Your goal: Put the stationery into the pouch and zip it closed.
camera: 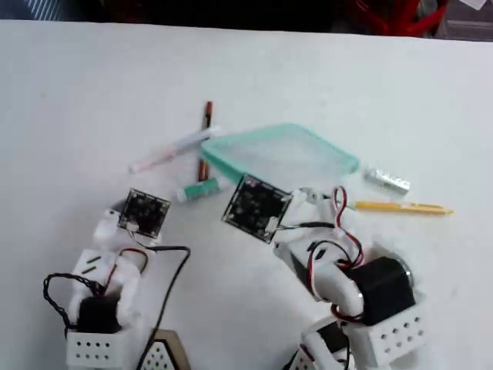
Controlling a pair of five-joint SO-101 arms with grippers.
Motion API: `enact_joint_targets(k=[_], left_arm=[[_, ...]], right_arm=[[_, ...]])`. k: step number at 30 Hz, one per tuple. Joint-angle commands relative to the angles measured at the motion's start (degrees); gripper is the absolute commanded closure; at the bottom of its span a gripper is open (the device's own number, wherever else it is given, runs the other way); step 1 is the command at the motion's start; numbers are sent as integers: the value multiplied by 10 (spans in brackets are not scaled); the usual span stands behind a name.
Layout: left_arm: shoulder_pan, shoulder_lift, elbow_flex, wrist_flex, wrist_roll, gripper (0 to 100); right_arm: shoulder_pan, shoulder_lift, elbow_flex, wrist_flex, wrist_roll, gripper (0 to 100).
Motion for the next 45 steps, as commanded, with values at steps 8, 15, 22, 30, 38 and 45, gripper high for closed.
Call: enact_joint_targets(k=[8, 15, 22, 30, 38, 45], left_arm=[[13, -6, -41, -11, 112, 793], [65, -6, -126, -8, 158, 782], [122, -5, -169, -66, 157, 782], [126, -4, -167, -105, 162, 782], [184, -5, -142, -91, 163, 782], [215, -5, -145, -71, 161, 782]], right_arm=[[46, -8, -163, -15, -55, 981], [76, -9, -165, -14, -86, 981], [109, -15, -196, 47, -62, 981], [211, -23, -249, 123, 34, 981], [218, 2, -390, 110, -20, 981], [215, 73, -469, 92, -110, 981]])
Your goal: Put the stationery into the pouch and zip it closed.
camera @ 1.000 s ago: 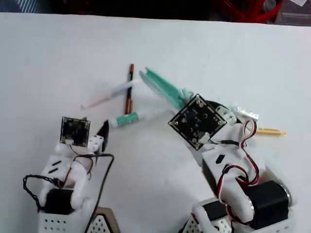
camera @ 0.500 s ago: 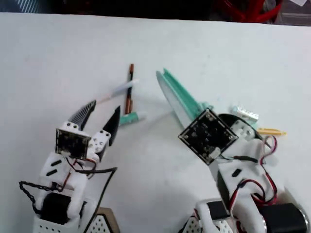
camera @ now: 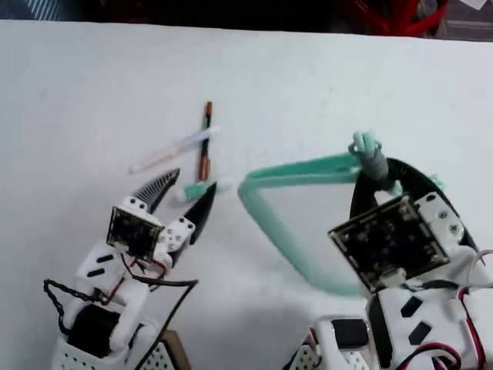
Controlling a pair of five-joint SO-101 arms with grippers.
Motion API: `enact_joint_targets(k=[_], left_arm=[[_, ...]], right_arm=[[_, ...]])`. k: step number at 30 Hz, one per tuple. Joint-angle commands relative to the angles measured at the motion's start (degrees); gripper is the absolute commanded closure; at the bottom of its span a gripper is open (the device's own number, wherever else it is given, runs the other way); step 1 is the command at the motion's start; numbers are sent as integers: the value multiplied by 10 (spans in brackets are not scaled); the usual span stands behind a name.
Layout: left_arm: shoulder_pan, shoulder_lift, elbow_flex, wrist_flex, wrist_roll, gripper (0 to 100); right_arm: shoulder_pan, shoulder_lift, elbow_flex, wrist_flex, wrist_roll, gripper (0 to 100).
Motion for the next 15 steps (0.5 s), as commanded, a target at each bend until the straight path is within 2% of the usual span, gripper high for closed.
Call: enact_joint_targets(k=[1, 4, 10, 15], left_arm=[[18, -5, -7, 7, 4, 782], [23, -5, -7, 8, 4, 782], [26, -5, -7, 8, 6, 782], [26, -5, -8, 7, 6, 782]], right_arm=[[-1, 36, -37, -33, -56, 981], [-13, 51, -38, -36, -84, 981], [-123, 56, -36, -16, -93, 981], [-142, 63, -28, -16, -170, 981]])
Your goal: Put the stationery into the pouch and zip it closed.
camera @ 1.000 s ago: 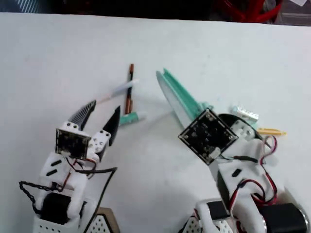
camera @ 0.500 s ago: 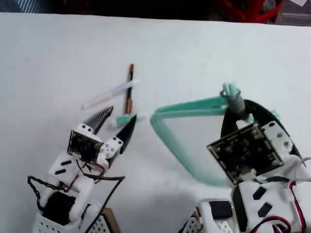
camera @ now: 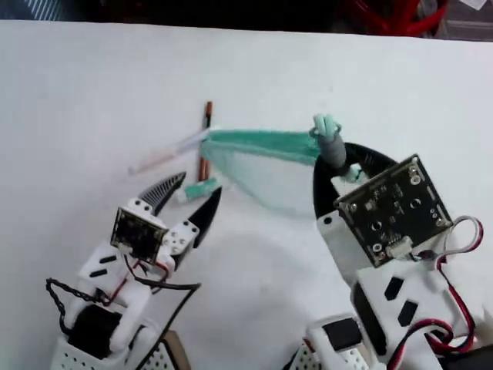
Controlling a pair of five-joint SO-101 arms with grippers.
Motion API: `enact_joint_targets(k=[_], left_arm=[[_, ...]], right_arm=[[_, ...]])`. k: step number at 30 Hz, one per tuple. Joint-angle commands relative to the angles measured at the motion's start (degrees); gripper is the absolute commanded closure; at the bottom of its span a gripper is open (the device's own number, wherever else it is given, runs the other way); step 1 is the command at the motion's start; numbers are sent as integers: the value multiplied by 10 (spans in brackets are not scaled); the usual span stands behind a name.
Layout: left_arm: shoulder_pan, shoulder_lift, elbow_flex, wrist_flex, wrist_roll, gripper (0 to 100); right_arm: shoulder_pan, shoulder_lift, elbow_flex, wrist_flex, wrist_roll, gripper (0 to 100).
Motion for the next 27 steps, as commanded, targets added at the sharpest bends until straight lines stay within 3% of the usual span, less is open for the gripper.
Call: enact_joint_targets(k=[1, 8, 16, 27], left_arm=[[7, -5, -8, -1, 5, 782], [13, -6, -20, -4, 6, 782], [131, -6, -73, 31, 4, 782], [171, -6, -74, 12, 4, 782]], right_arm=[[-7, 15, -3, 1, -33, 981], [-7, 37, 52, 2, -32, 981], [-7, 44, 124, -76, -32, 981], [-26, 43, 276, -201, -36, 981]])
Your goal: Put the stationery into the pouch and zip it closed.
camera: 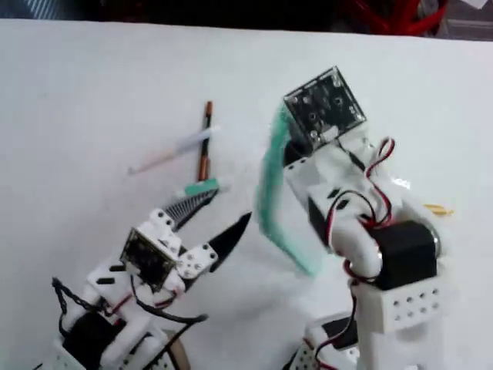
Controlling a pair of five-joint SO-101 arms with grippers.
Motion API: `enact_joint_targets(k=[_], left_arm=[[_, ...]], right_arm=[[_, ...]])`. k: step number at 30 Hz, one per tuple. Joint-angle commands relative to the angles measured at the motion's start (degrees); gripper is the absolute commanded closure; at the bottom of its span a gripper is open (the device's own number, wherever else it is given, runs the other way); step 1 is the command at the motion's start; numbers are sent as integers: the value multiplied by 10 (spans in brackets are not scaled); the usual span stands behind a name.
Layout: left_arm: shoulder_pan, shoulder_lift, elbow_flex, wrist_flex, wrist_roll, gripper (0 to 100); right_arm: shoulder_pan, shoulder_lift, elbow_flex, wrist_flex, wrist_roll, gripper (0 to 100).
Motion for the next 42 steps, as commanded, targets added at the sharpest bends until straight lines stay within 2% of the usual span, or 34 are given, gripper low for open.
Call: enact_joint_targets(k=[1, 6, 11, 17, 23, 27, 32, 37, 39, 42], left_arm=[[40, -4, -24, -31, 3, 782], [44, -3, 12, -95, 3, 782], [38, -3, 34, -94, 6, 782], [49, -3, 34, -93, 7, 782], [100, -3, 38, -85, 7, 782], [91, -3, 38, -86, 7, 782], [80, -3, 39, -86, 8, 782], [80, -3, 40, -86, 8, 782], [80, -2, 58, -106, 8, 782], [80, -2, 111, -182, 8, 783]], right_arm=[[-33, -7, 33, -49, -4, 981], [-90, -8, 41, -58, -4, 981], [-91, -8, 41, -62, -4, 981], [-90, -4, 41, -115, -4, 981], [-46, -7, 41, -149, -85, 981], [-13, -8, 42, -145, -127, 981], [-9, -8, 41, -148, -181, 981], [-7, -4, 23, -138, -203, 981], [-7, -4, 21, -137, -210, 981], [-9, -4, 21, -124, -210, 981]])
